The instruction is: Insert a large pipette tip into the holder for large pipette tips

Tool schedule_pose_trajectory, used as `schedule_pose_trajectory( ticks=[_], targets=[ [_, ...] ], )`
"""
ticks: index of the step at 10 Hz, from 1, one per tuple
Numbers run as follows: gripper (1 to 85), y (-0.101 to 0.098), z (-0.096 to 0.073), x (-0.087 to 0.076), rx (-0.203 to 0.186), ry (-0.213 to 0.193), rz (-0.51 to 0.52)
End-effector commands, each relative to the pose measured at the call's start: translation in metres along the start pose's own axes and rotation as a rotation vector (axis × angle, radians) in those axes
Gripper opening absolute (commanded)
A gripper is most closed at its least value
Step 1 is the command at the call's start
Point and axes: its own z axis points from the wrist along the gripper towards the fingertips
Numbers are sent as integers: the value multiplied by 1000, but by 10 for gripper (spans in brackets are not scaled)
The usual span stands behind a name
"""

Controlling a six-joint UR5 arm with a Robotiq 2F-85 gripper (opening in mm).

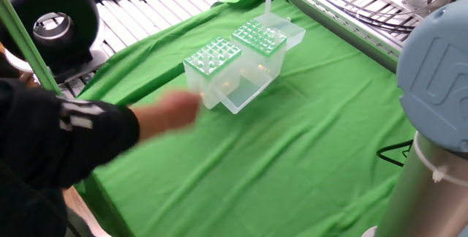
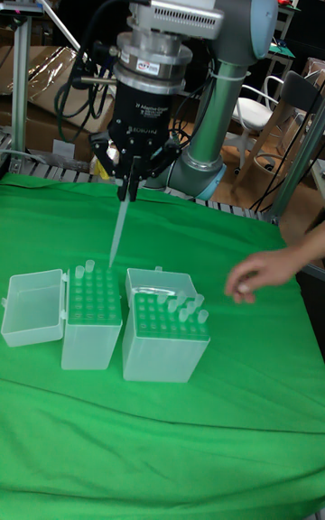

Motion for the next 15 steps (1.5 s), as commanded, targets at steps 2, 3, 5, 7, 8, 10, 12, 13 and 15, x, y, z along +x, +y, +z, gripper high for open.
schedule_pose_trajectory(
  ticks=[2,3,5,7,8,10,12,13,15],
  targets=[
    [10,-1,10,-9,-9,-24,-12],
    [10,-1,12,-8,-12,-28,-10],
    [10,-1,16,-5,-11,-34,-8],
    [10,1,20,-2,-16,-39,-5],
    [10,2,21,0,-15,-42,-4],
    [10,3,20,4,-14,-40,1],
    [10,3,23,3,-11,-47,1],
    [10,2,25,3,-10,-49,-2],
    [10,2,28,3,-10,-54,-2]
  ],
)
